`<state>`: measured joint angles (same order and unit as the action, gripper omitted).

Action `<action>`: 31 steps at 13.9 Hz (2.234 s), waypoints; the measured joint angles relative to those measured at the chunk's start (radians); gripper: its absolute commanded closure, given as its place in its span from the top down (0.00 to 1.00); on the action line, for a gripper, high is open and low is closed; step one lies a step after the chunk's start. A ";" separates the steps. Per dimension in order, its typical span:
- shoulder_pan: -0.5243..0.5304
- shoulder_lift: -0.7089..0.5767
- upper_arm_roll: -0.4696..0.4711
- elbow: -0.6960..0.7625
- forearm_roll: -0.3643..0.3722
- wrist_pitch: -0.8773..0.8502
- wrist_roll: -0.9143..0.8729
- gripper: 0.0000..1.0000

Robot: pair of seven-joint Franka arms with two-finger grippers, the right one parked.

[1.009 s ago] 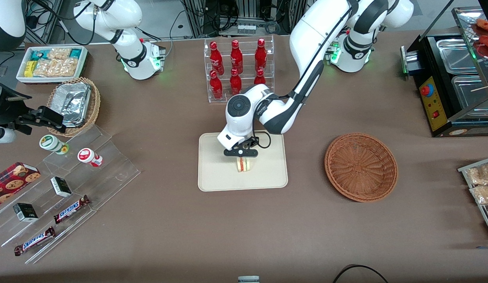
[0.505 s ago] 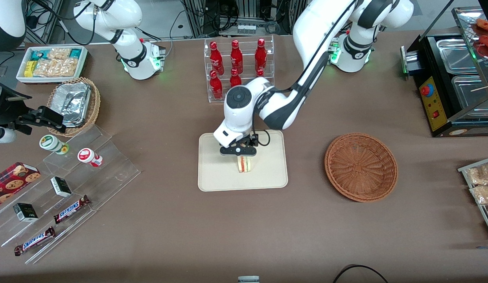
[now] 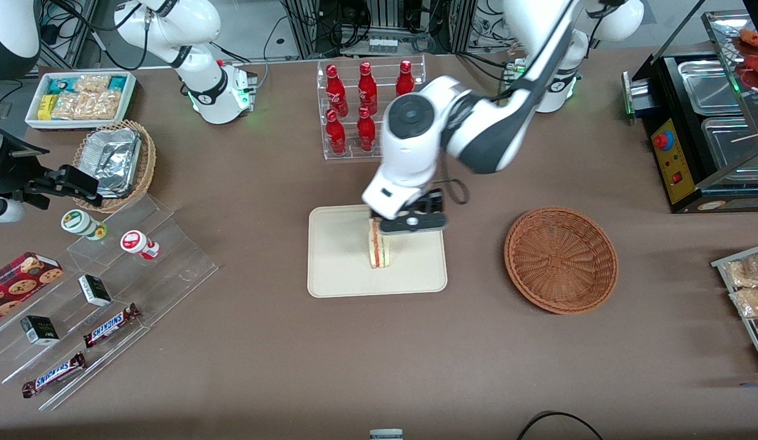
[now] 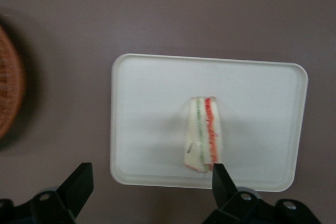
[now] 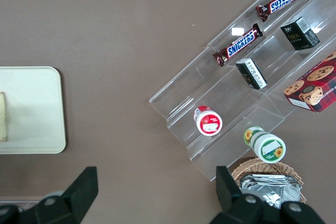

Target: Place sandwich from basket to tray

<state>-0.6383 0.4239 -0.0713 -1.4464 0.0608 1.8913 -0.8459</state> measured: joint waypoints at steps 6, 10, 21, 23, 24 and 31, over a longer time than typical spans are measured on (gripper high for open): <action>0.227 -0.209 0.004 -0.015 0.001 -0.226 0.241 1.00; 0.357 -0.272 0.005 -0.044 0.001 -0.302 0.448 1.00; 0.583 -0.455 0.140 -0.152 -0.061 -0.333 0.848 1.00; 0.606 -0.451 0.117 -0.147 -0.061 -0.333 0.848 1.00; 0.617 -0.446 0.095 -0.141 -0.061 -0.332 0.848 1.00; 0.629 -0.411 0.066 -0.084 -0.061 -0.337 0.831 1.00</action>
<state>-0.0095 0.0130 -0.0055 -1.5301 -0.0004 1.5540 -0.0150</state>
